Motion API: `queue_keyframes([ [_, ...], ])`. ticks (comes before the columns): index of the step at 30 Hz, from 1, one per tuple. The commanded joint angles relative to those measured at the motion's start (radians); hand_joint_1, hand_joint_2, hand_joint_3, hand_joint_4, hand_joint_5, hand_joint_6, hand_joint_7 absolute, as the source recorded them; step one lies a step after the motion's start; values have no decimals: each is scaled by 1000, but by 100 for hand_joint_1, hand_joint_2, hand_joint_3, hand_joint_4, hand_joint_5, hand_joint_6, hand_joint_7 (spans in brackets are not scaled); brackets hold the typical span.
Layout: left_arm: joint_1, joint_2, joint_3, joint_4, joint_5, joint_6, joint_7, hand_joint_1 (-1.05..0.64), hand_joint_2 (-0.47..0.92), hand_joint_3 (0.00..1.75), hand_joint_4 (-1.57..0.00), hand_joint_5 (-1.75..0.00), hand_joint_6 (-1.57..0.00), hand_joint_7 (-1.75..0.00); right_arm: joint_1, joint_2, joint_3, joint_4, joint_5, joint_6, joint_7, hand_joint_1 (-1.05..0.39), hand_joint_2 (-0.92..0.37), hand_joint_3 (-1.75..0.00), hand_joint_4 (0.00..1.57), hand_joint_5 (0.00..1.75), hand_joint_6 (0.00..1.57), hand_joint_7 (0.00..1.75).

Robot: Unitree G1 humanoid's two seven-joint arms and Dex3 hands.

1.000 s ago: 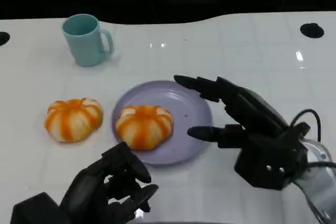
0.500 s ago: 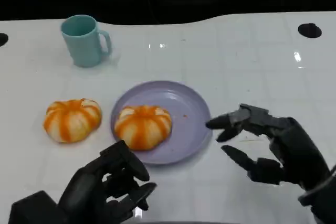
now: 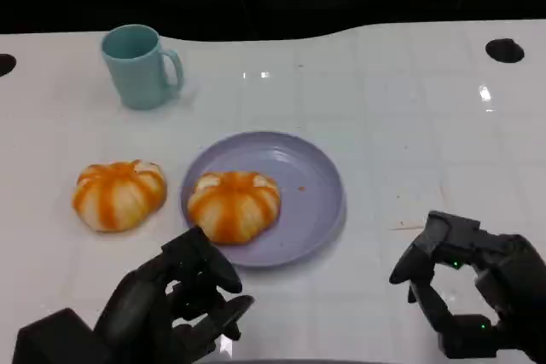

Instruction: Grasp the bread from the table and place it into the plate.

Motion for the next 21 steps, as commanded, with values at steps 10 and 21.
queue_keyframes([
  [10,-4,18,14,31,-4,-22,-9,-51,92,24,-61,-175,-42,-170,33,34,-28,30,-13,9,-42,-19,-54,-108,64,175,65,148],
  [21,-10,26,33,58,-24,-47,-32,-50,92,22,-62,-175,-44,-170,-8,42,-31,117,-50,-59,-67,-22,-51,-108,79,175,70,147],
])
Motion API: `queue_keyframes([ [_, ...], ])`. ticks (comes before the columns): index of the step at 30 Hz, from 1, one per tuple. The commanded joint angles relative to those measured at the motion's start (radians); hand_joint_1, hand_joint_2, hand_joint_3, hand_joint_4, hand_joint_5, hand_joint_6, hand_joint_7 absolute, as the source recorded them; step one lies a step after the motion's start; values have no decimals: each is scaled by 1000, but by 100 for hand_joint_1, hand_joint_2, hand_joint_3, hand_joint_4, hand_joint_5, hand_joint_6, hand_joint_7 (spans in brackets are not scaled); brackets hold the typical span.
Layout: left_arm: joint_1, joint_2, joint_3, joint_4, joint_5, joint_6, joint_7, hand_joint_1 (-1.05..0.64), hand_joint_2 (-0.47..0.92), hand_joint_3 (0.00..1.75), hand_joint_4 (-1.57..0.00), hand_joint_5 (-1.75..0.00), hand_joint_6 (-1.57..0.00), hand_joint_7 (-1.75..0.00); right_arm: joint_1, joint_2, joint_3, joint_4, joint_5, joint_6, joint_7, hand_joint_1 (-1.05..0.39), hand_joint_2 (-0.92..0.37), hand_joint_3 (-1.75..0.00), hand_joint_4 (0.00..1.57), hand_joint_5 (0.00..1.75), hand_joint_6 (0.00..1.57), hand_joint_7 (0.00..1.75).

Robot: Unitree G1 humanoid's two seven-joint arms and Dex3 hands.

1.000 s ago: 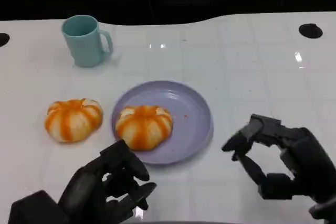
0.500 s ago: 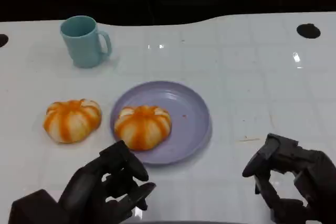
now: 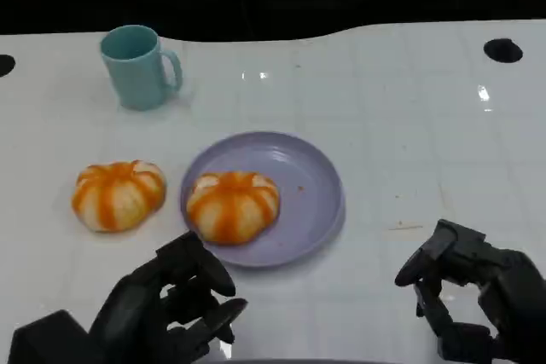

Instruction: Grasp the bread from the table and place it into the plate.

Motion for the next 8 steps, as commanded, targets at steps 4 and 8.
queue_keyframes([
  [4,-8,25,14,11,12,-10,-8,-52,92,22,-63,-175,-44,-170,-26,-1,-21,34,-27,-37,-33,-21,-47,-112,84,175,72,145],
  [8,-11,23,13,11,16,-11,-9,-51,92,23,-64,-175,-44,-170,-31,-5,-23,43,-31,-45,-37,-22,-46,-113,86,175,75,143],
])
